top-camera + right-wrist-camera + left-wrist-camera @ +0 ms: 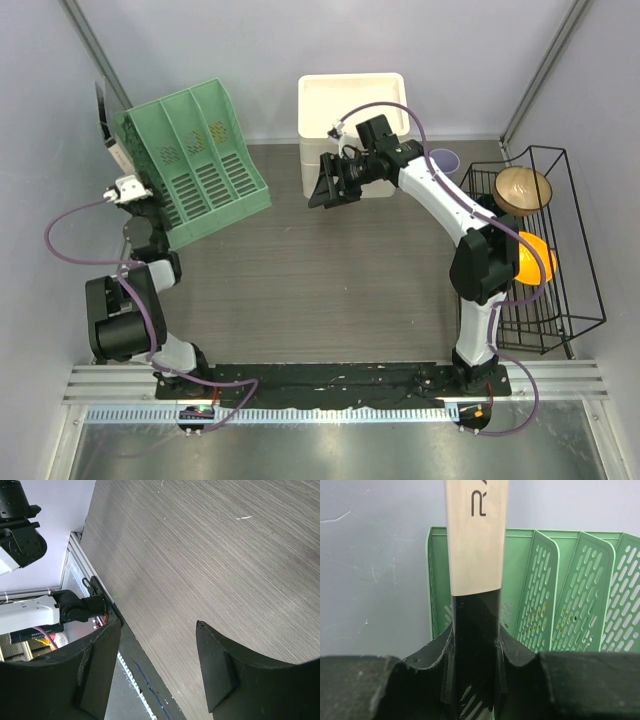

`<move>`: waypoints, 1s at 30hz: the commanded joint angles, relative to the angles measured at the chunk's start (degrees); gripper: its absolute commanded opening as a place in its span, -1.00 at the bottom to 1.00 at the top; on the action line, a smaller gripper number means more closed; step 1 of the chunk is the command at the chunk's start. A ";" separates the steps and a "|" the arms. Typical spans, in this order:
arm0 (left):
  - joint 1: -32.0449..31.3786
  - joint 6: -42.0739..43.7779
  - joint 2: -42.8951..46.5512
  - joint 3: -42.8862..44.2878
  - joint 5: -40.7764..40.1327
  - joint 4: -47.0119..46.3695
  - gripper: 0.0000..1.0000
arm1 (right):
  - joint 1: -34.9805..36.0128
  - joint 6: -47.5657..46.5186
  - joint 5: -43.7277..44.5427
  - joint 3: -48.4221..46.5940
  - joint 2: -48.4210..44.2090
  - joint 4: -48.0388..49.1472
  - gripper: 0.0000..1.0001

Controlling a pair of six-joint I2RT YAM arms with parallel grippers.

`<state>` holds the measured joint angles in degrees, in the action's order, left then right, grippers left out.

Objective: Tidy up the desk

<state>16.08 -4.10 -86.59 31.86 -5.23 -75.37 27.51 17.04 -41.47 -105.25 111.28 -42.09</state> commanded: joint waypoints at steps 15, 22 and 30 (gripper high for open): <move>2.73 -0.39 -2.09 4.53 1.81 -9.96 -1.00 | -0.17 -1.04 -2.82 0.31 0.69 1.74 0.32; 3.44 -1.96 -3.06 3.21 2.77 -13.31 -1.00 | -0.17 -1.65 -3.09 0.75 1.22 1.83 0.32; 3.44 -1.61 -3.15 3.21 0.67 -13.31 -1.00 | -0.17 -2.18 -3.88 1.19 2.01 1.92 0.32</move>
<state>18.92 -5.58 -89.19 34.39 -1.83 -75.22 27.51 16.12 -43.75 -104.09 113.30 -41.74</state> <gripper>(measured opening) 0.280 0.659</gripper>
